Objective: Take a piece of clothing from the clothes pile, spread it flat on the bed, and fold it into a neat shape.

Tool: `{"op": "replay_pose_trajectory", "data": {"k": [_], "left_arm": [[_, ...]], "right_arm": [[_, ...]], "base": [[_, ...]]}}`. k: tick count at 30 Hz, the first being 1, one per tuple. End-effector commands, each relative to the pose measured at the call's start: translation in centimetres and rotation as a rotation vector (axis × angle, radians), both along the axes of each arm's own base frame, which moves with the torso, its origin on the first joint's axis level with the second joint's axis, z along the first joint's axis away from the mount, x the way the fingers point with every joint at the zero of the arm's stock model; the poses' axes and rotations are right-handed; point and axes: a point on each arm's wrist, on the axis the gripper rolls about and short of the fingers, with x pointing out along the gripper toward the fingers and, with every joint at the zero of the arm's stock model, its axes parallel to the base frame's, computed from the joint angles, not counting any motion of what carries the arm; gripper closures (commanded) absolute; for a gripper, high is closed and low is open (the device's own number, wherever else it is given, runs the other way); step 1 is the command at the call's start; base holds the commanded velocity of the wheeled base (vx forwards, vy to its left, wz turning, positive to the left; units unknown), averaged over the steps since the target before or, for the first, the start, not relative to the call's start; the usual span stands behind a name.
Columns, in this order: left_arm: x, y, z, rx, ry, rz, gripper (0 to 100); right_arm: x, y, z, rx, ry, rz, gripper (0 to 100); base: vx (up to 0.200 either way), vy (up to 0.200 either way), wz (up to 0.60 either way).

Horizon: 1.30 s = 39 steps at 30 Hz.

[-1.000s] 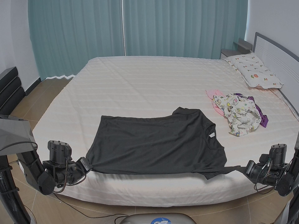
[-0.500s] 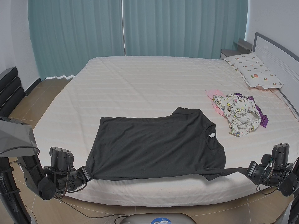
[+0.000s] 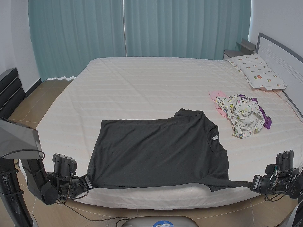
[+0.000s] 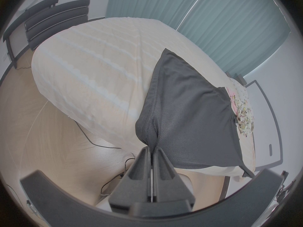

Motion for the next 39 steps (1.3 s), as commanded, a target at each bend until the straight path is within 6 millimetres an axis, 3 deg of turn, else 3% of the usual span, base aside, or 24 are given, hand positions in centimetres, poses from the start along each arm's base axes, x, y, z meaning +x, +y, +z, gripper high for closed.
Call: {"op": "replay_pose_trajectory", "data": {"k": [1, 12, 18, 26, 39], "left_arm": [[-0.5, 0.1, -0.6, 0.023, 0.033, -0.018, 100], [-1.0, 0.2, -0.5, 0.049, 0.032, -0.046, 100], [1.1, -0.2, 0.9, -0.03, -0.058, 0.031, 100], [4.5, -0.6, 3.2, -0.086, -0.202, 0.123, 100], [6.9, -0.9, 4.8, -0.083, -0.276, 0.173, 100]], "right_arm": [[-0.6, 0.0, 0.0, -0.014, 0.009, 0.013, 100], [0.1, -0.2, 1.0, -0.003, -0.07, -0.001, 100], [2.3, -0.1, 2.8, 0.012, -0.186, -0.012, 100], [7.1, 0.4, 5.7, 0.061, -0.333, -0.03, 100], [10.4, 1.3, 7.5, 0.073, -0.431, 0.004, 100]], "base": [[0.0, 0.0, 0.0], [0.0, 0.0, 0.0], [0.0, 0.0, 0.0], [0.0, 0.0, 0.0], [0.0, 0.0, 0.0]]}}
